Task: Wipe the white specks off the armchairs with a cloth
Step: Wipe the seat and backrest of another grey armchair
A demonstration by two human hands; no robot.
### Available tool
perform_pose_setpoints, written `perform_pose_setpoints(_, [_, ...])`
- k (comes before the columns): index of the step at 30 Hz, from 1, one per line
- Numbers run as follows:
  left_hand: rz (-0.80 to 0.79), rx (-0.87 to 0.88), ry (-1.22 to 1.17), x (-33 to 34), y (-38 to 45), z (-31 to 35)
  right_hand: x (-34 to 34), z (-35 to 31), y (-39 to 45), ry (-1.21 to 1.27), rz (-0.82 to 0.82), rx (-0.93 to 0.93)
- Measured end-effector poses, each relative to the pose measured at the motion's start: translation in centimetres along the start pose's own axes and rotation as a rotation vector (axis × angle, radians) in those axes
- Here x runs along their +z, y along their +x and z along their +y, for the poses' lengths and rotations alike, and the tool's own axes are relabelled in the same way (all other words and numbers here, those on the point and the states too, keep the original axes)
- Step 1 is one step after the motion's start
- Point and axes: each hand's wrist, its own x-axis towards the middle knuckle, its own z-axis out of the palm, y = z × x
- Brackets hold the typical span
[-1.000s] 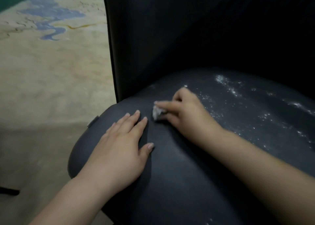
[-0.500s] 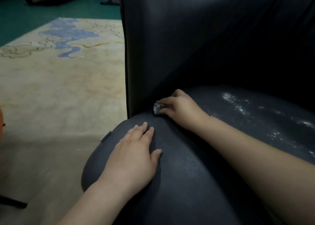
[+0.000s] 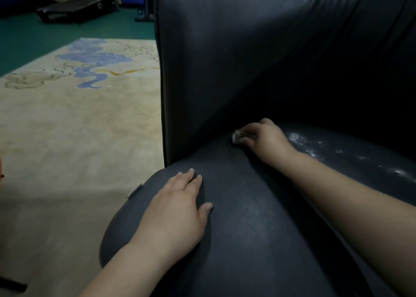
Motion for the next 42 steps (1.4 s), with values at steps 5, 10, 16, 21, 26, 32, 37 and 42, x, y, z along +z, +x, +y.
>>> perform_pose_setpoints(5, [0.011, 0.013, 0.056, 0.8, 2.0, 2.0, 0.0, -0.6, -4.4, 0.093, -0.138, -0.233])
perform_pose_setpoints(10, [0.005, 0.055, 0.080, 1.4, 4.0, 3.1, -2.4, 3.6, -2.2, 0.036, 0.058, 0.078])
perform_pose_setpoints(16, [0.022, 0.070, 0.062, 1.9, 5.3, 3.6, -1.3, 3.1, -3.8, 0.023, -0.033, -0.166])
perform_pose_setpoints(21, [0.021, 0.094, 0.073, 2.1, 6.5, 4.4, -1.7, 4.6, -3.5, 0.029, 0.095, -0.023])
perform_pose_setpoints(26, [0.036, 0.110, 0.104, 2.5, 6.5, 4.5, -0.7, 4.8, -1.7, 0.042, 0.050, -0.056])
perform_pose_setpoints(32, [0.025, 0.102, 0.097, 2.7, 6.1, 4.4, 0.2, 2.6, -2.8, 0.043, 0.020, -0.195])
perform_pose_setpoints(37, [0.041, 0.105, 0.074, 2.7, 6.1, 4.4, -3.8, 7.1, -2.3, -0.064, 0.039, -0.029])
perform_pose_setpoints(42, [0.063, 0.069, 0.068, 2.8, 6.3, 4.9, -3.4, 7.6, -5.5, -0.025, 0.032, -0.104])
